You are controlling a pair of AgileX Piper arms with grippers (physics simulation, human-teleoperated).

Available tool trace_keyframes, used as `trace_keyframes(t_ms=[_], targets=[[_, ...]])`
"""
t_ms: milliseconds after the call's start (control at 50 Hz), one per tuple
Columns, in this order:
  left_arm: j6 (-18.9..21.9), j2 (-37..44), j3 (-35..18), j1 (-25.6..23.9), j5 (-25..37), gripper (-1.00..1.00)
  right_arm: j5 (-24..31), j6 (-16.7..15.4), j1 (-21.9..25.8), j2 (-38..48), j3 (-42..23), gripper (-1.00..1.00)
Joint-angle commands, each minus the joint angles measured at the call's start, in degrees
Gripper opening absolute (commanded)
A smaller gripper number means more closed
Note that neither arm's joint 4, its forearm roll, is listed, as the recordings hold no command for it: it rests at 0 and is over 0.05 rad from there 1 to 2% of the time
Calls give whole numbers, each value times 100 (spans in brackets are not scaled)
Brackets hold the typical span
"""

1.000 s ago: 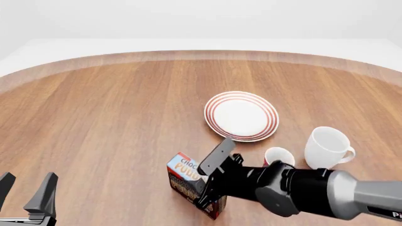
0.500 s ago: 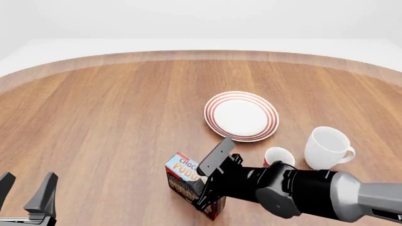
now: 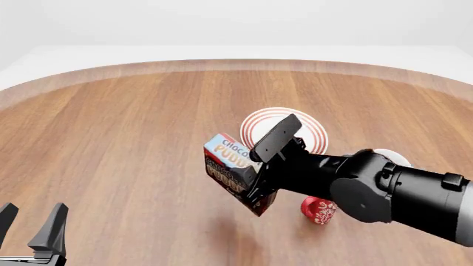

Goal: Put the chocolate pudding to the right of the plate.

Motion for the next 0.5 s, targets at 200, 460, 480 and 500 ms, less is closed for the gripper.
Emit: trace_keyframes(t_ms=[200, 460, 480, 500], targets=[[0, 0, 0, 0, 0, 100, 491, -422, -854, -261, -870, -100], [0, 0, 0, 0, 0, 100, 724, -465, -1520, -64, -1701, -100], [0, 0, 0, 0, 0, 100, 727, -486, -1568, -48, -1748, -100], [0, 0, 0, 0, 0, 100, 743, -487, -1714, -7, -1878, -100]])
